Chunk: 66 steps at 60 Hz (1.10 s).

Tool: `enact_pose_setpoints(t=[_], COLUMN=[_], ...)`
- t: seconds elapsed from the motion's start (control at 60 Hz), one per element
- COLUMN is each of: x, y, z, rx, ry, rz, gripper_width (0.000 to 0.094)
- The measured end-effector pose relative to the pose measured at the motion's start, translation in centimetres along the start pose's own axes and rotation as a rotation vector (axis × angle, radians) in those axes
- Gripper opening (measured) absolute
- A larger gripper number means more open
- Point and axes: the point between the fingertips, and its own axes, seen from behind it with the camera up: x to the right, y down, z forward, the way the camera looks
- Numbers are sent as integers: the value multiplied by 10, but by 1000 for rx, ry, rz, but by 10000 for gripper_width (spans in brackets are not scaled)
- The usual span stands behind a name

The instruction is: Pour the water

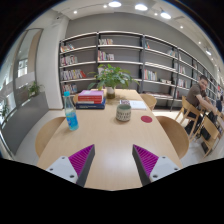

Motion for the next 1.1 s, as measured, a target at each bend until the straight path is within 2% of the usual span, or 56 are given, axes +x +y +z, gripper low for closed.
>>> enact_pose_setpoints(t=[0.233, 0.383, 0.433, 0.6, 0.783, 1.1], x=[-53, -110, -150, -211, -249, -261], y=[18, 16, 14, -13, -59, -90], z=[16, 58, 84, 165, 247, 315], rx=[-12, 15, 33, 50, 107, 193], ry=[-64, -141, -159, -195, -205, -188], rz=[-47, -74, -66, -69, -65, -72], gripper_width=[772, 773, 783, 775, 775, 752])
